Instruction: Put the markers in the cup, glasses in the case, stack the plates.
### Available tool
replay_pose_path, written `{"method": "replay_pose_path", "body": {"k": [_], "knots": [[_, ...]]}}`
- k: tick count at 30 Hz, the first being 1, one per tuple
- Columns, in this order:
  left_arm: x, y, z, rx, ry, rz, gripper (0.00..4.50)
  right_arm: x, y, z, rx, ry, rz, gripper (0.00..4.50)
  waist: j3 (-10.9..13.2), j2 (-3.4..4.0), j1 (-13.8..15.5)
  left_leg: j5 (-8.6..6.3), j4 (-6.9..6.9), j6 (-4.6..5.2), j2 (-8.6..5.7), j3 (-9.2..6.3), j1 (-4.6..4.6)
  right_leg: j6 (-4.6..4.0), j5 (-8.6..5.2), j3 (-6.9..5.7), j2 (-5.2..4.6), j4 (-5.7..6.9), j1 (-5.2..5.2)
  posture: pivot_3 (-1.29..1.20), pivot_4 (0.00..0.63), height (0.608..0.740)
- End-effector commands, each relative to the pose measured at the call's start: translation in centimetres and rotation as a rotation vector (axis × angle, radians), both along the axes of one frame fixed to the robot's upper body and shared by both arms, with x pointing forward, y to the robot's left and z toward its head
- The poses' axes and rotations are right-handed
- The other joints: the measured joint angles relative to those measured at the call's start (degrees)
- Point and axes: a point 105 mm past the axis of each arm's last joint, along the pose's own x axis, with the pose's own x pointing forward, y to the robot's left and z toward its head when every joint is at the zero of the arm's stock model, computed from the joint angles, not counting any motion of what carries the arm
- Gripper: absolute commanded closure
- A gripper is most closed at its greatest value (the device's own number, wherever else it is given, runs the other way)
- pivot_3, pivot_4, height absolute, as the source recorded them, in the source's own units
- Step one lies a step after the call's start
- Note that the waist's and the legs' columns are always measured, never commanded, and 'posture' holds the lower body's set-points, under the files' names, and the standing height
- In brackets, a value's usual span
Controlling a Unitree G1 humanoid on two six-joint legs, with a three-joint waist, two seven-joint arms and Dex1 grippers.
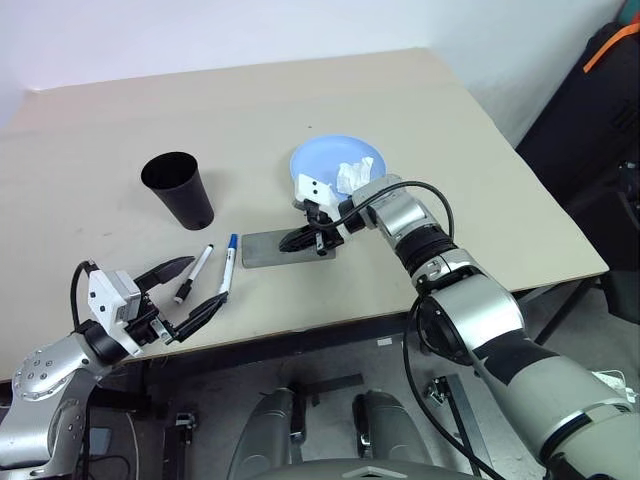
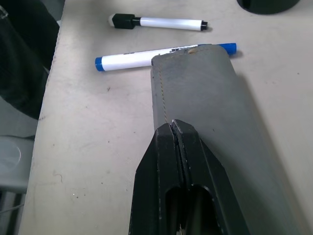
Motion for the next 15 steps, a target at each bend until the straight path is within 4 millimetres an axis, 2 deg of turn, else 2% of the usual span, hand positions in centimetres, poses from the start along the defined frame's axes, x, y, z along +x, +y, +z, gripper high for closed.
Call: {"method": "replay_pose_path", "body": {"k": [1,5,10,15], "knots": [[-0.2,0.6,1.7,-0.002,-0.06,0.037,0.0,0.0,0.7,2.6,0.106,0.0,0.005,4.48,0.0,0.0,0.1,0.0,-0.02,0.0,0.0,0.0,-0.01,-0.02,0.01,0.0,0.0,0.0,-0.03,0.0,0.15,0.712],[-0.2,1.6,2.5,-0.027,-0.069,0.096,0.0,0.2,0.3,3.8,0.141,-0.019,-0.004,4.48,0.0,0.0,0.1,0.0,-0.06,0.0,0.0,-0.01,-0.01,-0.03,0.01,0.0,0.0,-0.03,-0.04,0.0,0.15,0.712],[-0.1,3.4,2.3,-0.035,0.067,0.202,0.0,0.3,-0.6,5.1,0.179,-0.026,-0.026,4.48,0.0,0.0,0.1,0.0,-0.06,0.0,0.0,0.0,-0.04,-0.03,0.01,0.0,-0.01,-0.11,-0.03,0.0,0.15,0.712],[0.3,4.0,3.2,-0.048,0.124,0.249,0.0,0.0,-1.8,6.1,0.199,-0.029,-0.038,4.48,0.0,-0.01,0.2,0.0,-0.11,0.0,0.0,-0.01,-0.05,-0.03,0.01,0.0,-0.02,-0.16,-0.04,0.0,0.15,0.712]]}}
